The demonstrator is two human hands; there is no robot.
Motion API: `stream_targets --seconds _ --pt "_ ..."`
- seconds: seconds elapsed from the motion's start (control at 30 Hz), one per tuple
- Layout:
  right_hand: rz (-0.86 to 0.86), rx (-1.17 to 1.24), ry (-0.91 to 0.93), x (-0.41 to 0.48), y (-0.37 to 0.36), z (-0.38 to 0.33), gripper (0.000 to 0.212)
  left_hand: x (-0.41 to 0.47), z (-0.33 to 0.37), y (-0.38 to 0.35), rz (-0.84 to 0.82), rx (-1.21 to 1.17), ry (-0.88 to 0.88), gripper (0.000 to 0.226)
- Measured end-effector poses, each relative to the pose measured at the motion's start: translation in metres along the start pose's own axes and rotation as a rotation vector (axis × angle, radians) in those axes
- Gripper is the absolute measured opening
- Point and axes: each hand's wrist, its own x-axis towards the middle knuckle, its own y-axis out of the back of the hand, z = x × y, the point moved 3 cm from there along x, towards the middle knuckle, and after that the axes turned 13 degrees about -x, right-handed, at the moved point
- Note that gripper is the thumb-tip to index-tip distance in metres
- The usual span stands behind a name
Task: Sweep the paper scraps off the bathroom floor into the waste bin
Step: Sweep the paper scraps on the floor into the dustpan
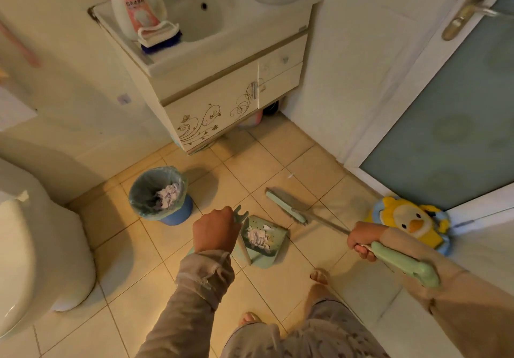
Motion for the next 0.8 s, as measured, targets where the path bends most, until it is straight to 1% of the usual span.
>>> stream_targets --seconds 0.07,0.17,0.3,0.47,0.63,0.8 --pt "0.006 0.008 0.011 0.002 0.01 0.005 0.036 0.009 0.004 0.0 0.007 -0.015 0.004 0.034" --pt "0.061 -0.002 0.022 0.02 0.045 0.017 0.034 0.034 0.024 -0.005 0.024 -0.018 0.028 0.035" --pt "0.081 -0.045 0.043 0.044 0.109 0.026 0.033 0.07 0.062 -0.01 0.026 -0.047 0.113 0.035" --pt "0.088 -0.163 0.07 0.067 0.19 0.029 0.035 0.114 0.112 -0.003 0.089 -0.102 0.233 0.034" --pt "0.088 -0.272 0.077 0.09 0.253 0.021 0.041 0.143 0.152 -0.004 0.071 -0.042 0.206 0.031" --pt "0.115 -0.332 0.071 0.104 0.283 0.007 0.041 0.164 0.165 -0.007 0.018 -0.027 0.203 0.03"
